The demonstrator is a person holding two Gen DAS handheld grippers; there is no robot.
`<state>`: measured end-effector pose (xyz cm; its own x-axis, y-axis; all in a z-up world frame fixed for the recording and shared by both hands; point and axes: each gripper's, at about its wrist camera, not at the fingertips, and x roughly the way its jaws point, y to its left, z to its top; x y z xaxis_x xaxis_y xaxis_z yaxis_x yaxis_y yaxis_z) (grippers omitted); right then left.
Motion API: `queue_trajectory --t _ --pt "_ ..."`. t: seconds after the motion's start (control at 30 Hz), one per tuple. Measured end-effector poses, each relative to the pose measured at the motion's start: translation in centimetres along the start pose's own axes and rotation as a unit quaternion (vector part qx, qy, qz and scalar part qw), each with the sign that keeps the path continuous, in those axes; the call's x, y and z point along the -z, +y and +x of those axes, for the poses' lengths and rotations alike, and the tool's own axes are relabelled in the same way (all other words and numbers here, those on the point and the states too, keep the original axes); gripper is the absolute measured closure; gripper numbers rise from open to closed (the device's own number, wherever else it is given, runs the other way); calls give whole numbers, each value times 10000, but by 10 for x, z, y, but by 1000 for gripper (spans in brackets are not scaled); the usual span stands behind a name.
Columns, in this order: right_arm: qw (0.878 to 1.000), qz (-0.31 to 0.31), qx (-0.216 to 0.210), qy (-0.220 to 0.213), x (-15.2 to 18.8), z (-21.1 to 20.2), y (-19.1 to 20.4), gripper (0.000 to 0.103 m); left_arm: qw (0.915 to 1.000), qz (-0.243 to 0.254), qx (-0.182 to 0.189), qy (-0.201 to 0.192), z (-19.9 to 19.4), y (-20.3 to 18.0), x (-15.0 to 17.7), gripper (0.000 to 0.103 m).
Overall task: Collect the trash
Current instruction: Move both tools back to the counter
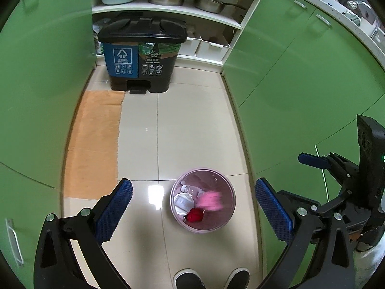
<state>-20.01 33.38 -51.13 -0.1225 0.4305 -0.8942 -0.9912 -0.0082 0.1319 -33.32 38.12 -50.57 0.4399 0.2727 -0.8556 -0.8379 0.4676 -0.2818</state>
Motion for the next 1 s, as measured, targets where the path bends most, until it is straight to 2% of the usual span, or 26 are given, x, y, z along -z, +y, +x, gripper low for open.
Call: queue_trajectory --t 0.13,0.27,0.37,0.67,0.77,0.9,1.0 --pt "9999 80 105 -27 -5 -16 -2 3 10000 38 36 29 -11 -9 -5 5" --pt "9996 175 200 -54 -14 -53 -1 3 9999 97 118 52 -38 -27 -15 5" --pt "9992 264 259 -133 -24 -104 0 3 9997 169 182 34 -78 -48 -28 5" --pt "9960 577 451 -507 -58 -311 8 3 9982 539 244 -38 -245 -135 -78 5" --pt "9942 721 495 -628 -62 -373 5 3 9972 729 176 -26 -287 -163 -86 5" --pt "9909 895 617 -797 -57 -442 -4 3 9948 984 254 -2 -327 -204 -89 5" --pt "9862 1056 800 -990 -41 -490 -15 3 9918 1229 349 -16 -340 -233 -88 5"
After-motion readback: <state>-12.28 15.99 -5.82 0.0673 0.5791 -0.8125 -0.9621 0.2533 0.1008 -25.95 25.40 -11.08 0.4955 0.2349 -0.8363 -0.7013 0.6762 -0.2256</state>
